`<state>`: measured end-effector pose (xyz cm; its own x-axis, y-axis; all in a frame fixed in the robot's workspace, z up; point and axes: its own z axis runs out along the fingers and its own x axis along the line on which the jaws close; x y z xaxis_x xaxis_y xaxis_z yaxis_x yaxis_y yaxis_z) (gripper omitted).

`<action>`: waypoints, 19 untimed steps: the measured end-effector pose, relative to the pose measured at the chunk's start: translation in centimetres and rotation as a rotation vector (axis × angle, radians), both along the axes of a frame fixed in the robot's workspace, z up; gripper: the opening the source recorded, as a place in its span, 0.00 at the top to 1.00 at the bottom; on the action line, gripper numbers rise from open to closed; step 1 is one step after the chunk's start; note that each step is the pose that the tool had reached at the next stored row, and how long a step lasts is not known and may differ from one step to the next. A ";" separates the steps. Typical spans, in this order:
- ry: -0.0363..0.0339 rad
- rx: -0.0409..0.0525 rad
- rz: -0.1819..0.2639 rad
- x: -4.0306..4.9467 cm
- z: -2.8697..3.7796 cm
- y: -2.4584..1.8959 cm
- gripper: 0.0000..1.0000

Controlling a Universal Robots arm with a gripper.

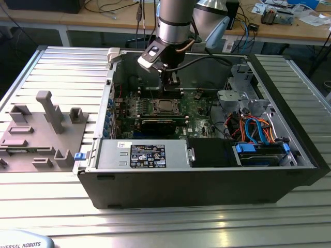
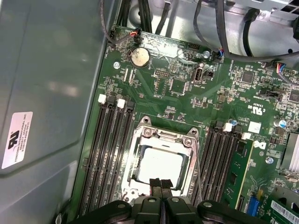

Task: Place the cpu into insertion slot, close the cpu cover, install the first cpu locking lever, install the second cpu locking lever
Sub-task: 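Install the first cpu locking lever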

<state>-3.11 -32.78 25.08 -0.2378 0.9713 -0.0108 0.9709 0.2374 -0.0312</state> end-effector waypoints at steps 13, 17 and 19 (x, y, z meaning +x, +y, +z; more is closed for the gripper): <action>0.0000 -0.0003 0.031 0.00 0.00 0.00 0.89; 0.0000 -0.0004 0.041 0.00 0.00 0.00 0.89; 0.0000 -0.0004 0.047 0.00 0.00 0.00 0.89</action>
<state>-3.11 -32.78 25.08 -0.2832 0.9590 -0.0112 0.9587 0.2828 -0.0314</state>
